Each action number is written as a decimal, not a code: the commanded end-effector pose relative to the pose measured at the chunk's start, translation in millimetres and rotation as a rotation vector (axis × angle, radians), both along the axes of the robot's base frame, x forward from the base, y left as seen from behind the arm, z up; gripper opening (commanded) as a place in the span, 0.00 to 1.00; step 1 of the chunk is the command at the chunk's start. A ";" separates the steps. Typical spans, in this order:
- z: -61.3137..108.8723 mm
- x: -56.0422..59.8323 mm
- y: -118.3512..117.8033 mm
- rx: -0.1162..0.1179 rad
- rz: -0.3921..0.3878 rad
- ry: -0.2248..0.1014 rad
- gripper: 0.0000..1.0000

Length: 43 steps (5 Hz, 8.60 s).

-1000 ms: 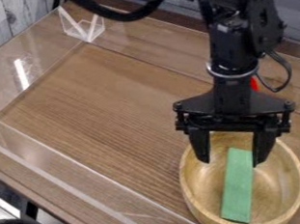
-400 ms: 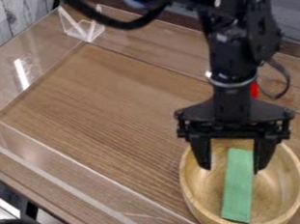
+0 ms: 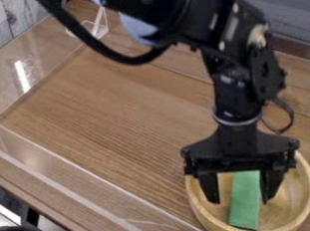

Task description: Remove the green block from the brown bowl and put it on the table

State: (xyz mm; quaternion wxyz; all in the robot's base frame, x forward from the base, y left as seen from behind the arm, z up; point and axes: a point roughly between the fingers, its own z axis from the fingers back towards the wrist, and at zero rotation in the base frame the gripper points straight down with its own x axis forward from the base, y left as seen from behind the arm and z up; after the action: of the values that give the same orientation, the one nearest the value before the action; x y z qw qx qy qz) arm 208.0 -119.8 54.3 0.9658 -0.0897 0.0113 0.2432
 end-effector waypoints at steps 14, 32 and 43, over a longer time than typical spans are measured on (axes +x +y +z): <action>6.3 12.2 11.9 -0.063 -0.071 0.019 0.00; 166.8 -3.9 18.9 -0.120 -0.192 -0.215 0.00; 49.1 -0.3 -31.6 -0.066 -0.288 -0.128 1.00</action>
State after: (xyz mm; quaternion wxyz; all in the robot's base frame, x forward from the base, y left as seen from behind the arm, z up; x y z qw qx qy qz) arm 200.1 -147.9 92.2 0.9875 -0.1223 -0.0095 0.0986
